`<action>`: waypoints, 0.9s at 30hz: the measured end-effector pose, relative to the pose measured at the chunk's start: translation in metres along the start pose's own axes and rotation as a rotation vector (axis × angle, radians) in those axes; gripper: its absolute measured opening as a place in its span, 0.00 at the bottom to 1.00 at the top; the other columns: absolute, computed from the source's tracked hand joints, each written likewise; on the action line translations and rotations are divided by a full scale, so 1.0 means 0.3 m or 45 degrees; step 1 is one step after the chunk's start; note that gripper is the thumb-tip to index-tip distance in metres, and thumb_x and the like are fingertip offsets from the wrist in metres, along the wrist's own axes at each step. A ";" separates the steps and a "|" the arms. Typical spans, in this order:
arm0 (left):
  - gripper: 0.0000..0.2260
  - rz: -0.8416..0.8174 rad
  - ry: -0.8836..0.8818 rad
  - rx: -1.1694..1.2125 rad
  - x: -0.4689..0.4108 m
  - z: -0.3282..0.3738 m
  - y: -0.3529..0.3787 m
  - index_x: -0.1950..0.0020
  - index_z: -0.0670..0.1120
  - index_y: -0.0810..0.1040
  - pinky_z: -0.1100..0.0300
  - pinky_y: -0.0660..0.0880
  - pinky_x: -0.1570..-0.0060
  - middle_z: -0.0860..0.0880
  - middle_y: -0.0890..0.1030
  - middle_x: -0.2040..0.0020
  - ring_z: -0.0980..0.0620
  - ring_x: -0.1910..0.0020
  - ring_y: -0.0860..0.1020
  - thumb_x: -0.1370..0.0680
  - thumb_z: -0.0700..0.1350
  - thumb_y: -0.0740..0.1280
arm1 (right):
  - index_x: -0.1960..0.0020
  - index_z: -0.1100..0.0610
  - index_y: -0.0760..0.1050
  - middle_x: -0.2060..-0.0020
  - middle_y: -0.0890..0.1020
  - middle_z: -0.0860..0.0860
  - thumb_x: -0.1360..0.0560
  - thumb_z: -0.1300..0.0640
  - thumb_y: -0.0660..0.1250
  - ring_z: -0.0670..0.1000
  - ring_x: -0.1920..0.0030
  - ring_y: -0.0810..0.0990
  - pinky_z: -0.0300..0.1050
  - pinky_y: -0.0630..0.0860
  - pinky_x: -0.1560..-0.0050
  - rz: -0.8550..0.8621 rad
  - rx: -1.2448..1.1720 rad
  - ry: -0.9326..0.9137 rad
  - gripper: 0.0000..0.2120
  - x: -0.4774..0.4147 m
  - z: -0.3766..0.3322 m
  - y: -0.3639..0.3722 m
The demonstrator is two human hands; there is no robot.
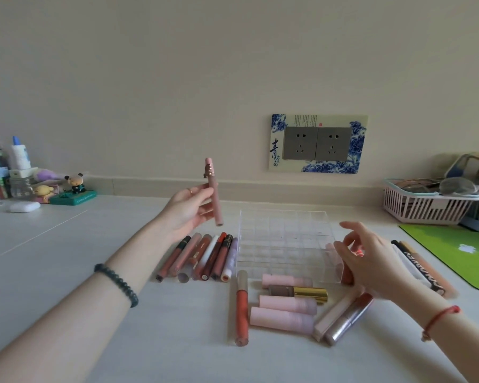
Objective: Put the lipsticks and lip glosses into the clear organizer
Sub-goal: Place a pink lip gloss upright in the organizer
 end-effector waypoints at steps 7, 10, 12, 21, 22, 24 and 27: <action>0.06 0.160 0.367 -0.069 -0.114 0.004 0.116 0.47 0.44 0.72 0.60 0.75 0.57 0.51 0.76 0.59 0.54 0.60 0.75 0.23 0.39 0.61 | 0.34 0.54 0.65 0.59 0.76 0.46 0.24 0.55 0.61 0.44 0.61 0.73 0.28 0.64 0.66 0.018 -0.012 -0.075 0.19 -0.006 -0.018 0.016; 0.05 0.202 0.441 -0.135 -0.133 -0.017 0.127 0.49 0.46 0.73 0.63 0.75 0.60 0.53 0.77 0.58 0.57 0.60 0.76 0.24 0.39 0.63 | 0.34 0.55 0.66 0.61 0.77 0.45 0.24 0.56 0.60 0.39 0.63 0.73 0.27 0.67 0.66 0.030 -0.033 -0.114 0.18 -0.010 -0.020 0.022; 0.05 0.162 0.473 -0.210 -0.140 -0.034 0.129 0.50 0.47 0.74 0.62 0.76 0.58 0.53 0.78 0.58 0.58 0.61 0.77 0.25 0.39 0.64 | 0.34 0.55 0.66 0.61 0.78 0.45 0.24 0.56 0.60 0.39 0.64 0.73 0.27 0.67 0.65 0.043 -0.059 -0.126 0.18 -0.012 -0.020 0.025; 0.07 0.073 0.534 -0.480 -0.142 -0.066 0.115 0.56 0.52 0.76 0.67 0.74 0.53 0.53 0.80 0.56 0.62 0.60 0.79 0.27 0.40 0.68 | 0.39 0.58 0.72 0.68 0.79 0.47 0.25 0.60 0.62 0.41 0.67 0.75 0.22 0.67 0.64 0.149 -0.185 -0.062 0.15 -0.021 -0.003 0.031; 0.07 0.068 0.538 -0.501 -0.142 -0.069 0.114 0.56 0.51 0.76 0.72 0.73 0.56 0.53 0.80 0.57 0.65 0.63 0.79 0.27 0.40 0.69 | 0.39 0.58 0.72 0.68 0.79 0.47 0.25 0.60 0.62 0.41 0.67 0.75 0.22 0.67 0.65 0.153 -0.189 -0.063 0.15 -0.020 -0.002 0.032; 0.08 0.068 0.541 -0.510 -0.144 -0.074 0.110 0.57 0.51 0.75 0.77 0.72 0.61 0.54 0.80 0.59 0.68 0.67 0.78 0.28 0.39 0.69 | 0.39 0.58 0.72 0.68 0.80 0.48 0.25 0.60 0.62 0.42 0.67 0.75 0.22 0.67 0.65 0.155 -0.197 -0.060 0.15 -0.020 0.000 0.036; 0.09 0.047 0.534 -0.532 -0.148 -0.084 0.107 0.58 0.52 0.76 0.76 0.72 0.61 0.54 0.80 0.61 0.68 0.68 0.78 0.29 0.38 0.69 | 0.39 0.58 0.72 0.68 0.80 0.48 0.25 0.60 0.62 0.42 0.67 0.75 0.24 0.68 0.64 0.161 -0.208 -0.058 0.15 -0.020 0.002 0.039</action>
Point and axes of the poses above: each hand's wrist, its own x-axis away from the middle knuckle, its own y-axis out of the palm, z = x × y, the point moved 4 cm from there along -x, towards the middle knuckle
